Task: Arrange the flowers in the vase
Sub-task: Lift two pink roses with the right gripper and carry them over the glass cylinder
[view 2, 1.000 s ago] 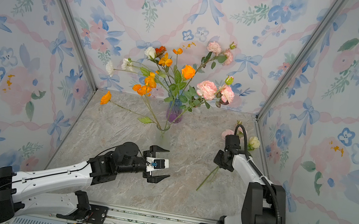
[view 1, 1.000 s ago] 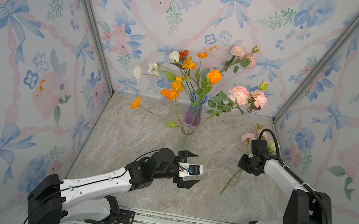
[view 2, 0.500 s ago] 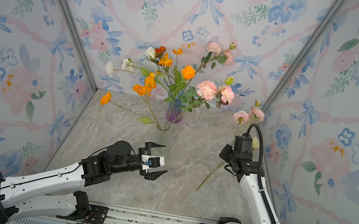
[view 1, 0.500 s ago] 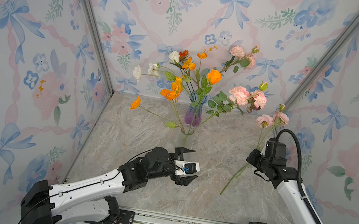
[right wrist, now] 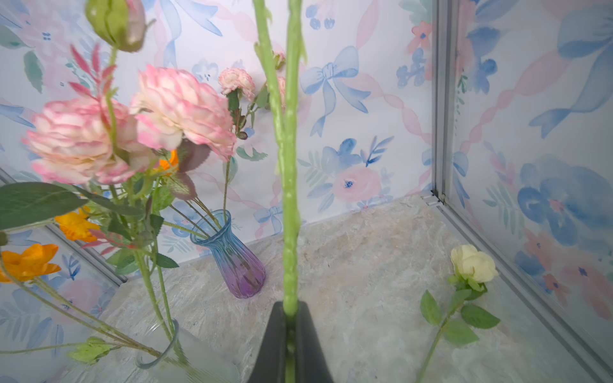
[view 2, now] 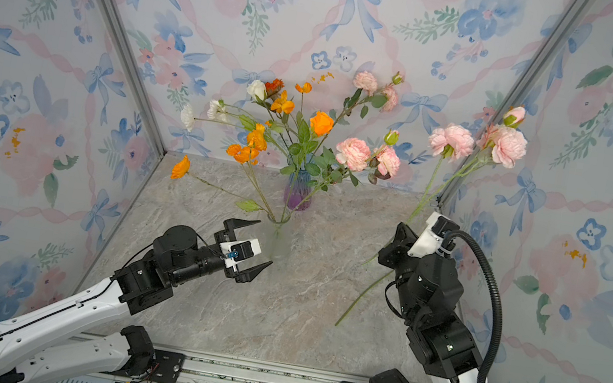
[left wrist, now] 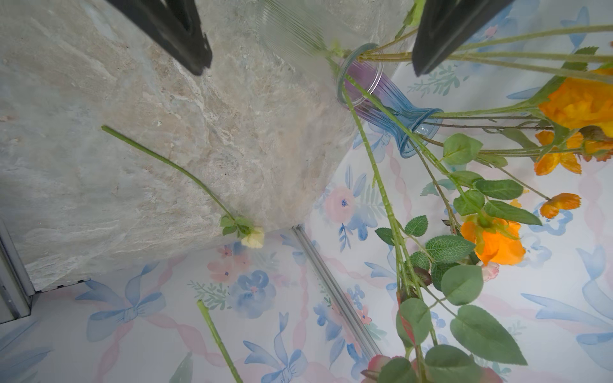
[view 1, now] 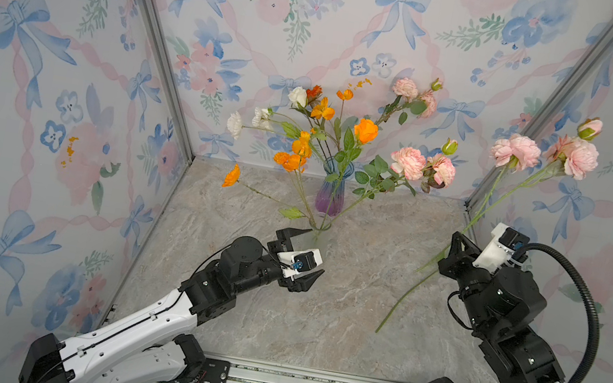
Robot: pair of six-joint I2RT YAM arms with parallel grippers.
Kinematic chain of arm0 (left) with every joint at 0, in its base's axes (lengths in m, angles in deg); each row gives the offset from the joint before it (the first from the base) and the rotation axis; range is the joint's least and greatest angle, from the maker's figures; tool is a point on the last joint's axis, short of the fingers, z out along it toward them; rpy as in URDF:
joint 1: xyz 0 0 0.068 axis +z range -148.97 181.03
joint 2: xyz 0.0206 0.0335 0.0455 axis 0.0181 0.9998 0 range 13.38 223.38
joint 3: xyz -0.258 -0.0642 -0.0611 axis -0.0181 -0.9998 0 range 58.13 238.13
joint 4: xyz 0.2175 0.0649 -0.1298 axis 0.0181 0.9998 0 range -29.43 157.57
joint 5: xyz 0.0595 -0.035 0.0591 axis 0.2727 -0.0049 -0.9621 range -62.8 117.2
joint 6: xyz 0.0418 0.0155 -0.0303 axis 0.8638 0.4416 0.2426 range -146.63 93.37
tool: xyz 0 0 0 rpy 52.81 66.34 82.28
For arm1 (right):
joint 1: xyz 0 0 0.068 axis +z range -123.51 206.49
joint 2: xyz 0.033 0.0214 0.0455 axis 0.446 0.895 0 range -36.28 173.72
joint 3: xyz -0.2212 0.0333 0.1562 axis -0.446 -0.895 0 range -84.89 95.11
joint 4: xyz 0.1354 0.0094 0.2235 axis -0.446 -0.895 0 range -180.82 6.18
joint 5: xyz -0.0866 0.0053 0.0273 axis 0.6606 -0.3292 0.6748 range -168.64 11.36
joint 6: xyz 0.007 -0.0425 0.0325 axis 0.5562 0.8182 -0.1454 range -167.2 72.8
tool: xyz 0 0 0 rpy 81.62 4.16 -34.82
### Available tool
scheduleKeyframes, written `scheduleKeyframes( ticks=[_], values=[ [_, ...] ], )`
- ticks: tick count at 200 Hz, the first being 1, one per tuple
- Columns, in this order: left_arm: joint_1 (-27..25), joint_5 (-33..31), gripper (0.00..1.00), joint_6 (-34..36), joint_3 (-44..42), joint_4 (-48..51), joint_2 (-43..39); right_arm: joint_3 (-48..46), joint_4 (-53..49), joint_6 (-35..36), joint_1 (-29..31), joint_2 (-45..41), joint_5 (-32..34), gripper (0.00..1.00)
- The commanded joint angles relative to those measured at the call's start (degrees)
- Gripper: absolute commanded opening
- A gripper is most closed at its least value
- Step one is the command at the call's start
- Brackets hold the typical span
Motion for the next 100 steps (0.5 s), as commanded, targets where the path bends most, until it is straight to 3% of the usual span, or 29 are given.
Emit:
scheduleKeyframes(
  ticks=[1,27,65,100],
  values=[
    [0.47,0.84,0.98,-0.92,1.38,-0.23,-1.04,0.35,10.34,7.99,4.69,-0.18,4.17,0.05],
    [1.00,-0.30,0.98,-0.92,1.34,-0.17,-1.69,2.51,15.71,15.08,10.59,3.67,-3.57,0.06],
    [1.01,-2.09,0.98,-3.64,0.56,-0.09,-3.91,4.99,25.48,26.05,20.55,12.03,-5.20,0.06],
    [1.01,-3.25,0.98,-5.48,-3.41,-0.13,-8.08,7.67,32.98,27.94,22.93,20.04,-7.37,0.06]
  ],
)
